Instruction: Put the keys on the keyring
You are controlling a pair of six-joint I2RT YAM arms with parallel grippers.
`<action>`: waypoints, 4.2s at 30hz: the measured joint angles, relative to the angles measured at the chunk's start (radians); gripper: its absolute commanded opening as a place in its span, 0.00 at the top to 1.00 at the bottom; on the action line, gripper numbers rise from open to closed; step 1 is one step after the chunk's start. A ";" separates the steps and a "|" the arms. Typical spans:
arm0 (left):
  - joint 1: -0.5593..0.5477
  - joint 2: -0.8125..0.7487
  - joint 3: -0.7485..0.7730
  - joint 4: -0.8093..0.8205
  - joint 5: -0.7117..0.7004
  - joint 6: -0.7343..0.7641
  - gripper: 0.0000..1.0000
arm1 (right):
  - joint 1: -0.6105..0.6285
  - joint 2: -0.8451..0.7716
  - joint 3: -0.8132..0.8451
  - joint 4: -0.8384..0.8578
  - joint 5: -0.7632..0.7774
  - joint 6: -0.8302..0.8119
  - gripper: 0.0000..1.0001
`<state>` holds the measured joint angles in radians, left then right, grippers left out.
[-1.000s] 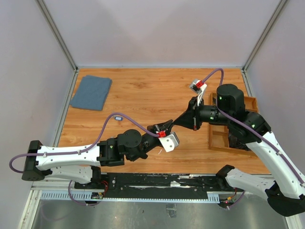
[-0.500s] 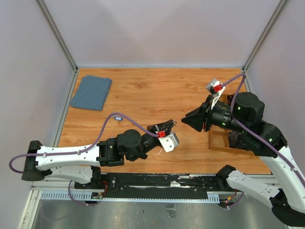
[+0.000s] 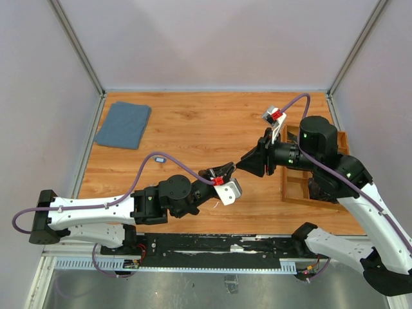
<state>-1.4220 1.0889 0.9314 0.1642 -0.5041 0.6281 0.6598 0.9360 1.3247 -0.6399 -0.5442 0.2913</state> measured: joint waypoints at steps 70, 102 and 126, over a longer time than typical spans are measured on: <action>-0.002 -0.002 -0.008 0.059 -0.026 0.001 0.99 | 0.000 -0.061 -0.045 0.073 0.048 0.078 0.65; -0.002 0.013 -0.008 0.076 -0.088 -0.034 0.72 | 0.000 0.009 -0.046 0.086 -0.013 0.074 0.99; -0.006 0.032 -0.008 0.071 -0.070 -0.052 0.99 | 0.000 -0.012 -0.055 0.058 0.006 0.047 0.60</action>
<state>-1.4284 1.1210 0.9237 0.2352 -0.5739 0.5758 0.6598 0.9241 1.2697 -0.5819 -0.5385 0.3378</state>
